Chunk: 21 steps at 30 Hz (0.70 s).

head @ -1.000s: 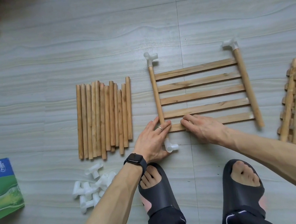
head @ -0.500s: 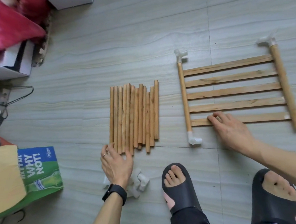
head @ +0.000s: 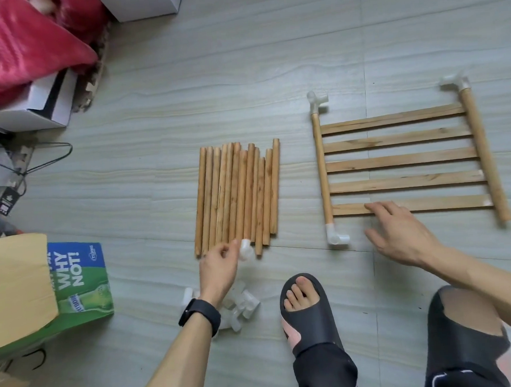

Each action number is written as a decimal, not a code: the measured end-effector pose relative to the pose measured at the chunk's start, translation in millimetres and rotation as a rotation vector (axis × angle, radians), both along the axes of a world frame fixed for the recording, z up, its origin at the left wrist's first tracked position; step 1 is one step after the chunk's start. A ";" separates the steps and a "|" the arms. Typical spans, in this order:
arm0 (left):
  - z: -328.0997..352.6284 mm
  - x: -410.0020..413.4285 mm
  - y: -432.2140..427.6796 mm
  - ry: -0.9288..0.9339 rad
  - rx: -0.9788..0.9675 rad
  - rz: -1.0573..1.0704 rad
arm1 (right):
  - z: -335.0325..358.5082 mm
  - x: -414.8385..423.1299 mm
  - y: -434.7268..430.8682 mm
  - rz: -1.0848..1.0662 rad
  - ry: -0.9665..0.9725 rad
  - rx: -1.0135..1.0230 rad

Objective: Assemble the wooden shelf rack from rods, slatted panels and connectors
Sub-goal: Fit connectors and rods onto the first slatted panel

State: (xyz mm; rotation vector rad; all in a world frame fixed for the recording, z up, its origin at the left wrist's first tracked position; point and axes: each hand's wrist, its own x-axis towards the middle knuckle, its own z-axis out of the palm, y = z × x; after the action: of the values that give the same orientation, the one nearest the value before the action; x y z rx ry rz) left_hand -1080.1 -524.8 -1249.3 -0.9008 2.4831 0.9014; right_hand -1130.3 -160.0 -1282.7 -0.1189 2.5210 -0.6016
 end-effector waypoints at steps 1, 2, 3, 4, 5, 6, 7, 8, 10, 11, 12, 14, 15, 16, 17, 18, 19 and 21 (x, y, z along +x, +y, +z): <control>4.6 -6.5 13.4 0.039 0.101 0.020 | 11.0 2.9 -4.6 -0.029 -0.012 -0.064; 8.6 -14.0 29.0 0.067 0.196 0.038 | 22.9 6.1 -9.4 -0.055 -0.023 -0.138; 12.1 -21.9 46.8 0.086 0.290 0.054 | 35.5 9.8 -13.3 -0.079 -0.038 -0.216; 14.9 -29.9 66.3 0.094 0.376 0.054 | 47.7 13.5 -15.9 -0.100 -0.053 -0.285; 16.8 -37.2 87.3 0.096 0.443 0.025 | 59.1 17.1 -17.3 -0.125 -0.065 -0.337; 18.7 -43.7 109.4 0.094 0.492 -0.028 | 68.9 20.0 -17.3 -0.170 -0.075 -0.383; 21.0 -49.1 132.2 0.091 0.535 -0.087 | 77.1 22.4 -15.6 -0.243 -0.090 -0.436; 23.4 -53.2 155.0 0.088 0.583 -0.137 | 84.1 24.0 -12.1 -0.345 -0.112 -0.505; 27.7 -58.1 197.1 0.098 0.691 -0.210 | 94.9 24.6 -0.4 -0.590 -0.152 -0.668; 29.5 -59.1 215.0 0.118 0.734 -0.232 | 98.5 24.6 8.5 -0.698 -0.162 -0.735; 30.5 -59.5 229.8 0.145 0.764 -0.244 | 101.2 24.7 18.1 -0.780 -0.166 -0.796; 29.4 -59.6 251.0 0.198 0.765 -0.274 | 103.9 25.7 37.0 -0.847 -0.172 -0.896; 27.2 -58.6 258.0 0.213 0.748 -0.306 | 104.4 26.4 44.8 -0.857 -0.175 -0.938; 24.5 -58.1 263.9 0.219 0.734 -0.340 | 103.6 26.6 51.7 -0.869 -0.171 -0.964; 21.6 -58.0 268.8 0.215 0.724 -0.364 | 101.7 25.9 57.8 -0.885 -0.161 -0.969; 18.5 -58.5 273.0 0.208 0.717 -0.376 | 98.7 24.8 63.0 -0.903 -0.159 -0.970; 15.2 -59.5 276.2 0.197 0.711 -0.383 | 94.4 24.0 66.9 -0.925 -0.174 -0.984; 9.2 -60.9 280.4 0.175 0.709 -0.395 | 83.7 24.3 71.7 -1.013 -0.251 -1.074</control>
State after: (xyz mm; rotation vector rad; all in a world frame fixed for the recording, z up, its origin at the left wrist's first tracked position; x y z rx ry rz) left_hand -1141.0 -244.4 -1240.1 -0.0971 2.0843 1.5918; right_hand -1106.0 -88.3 -1199.0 0.8256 1.5985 -2.1177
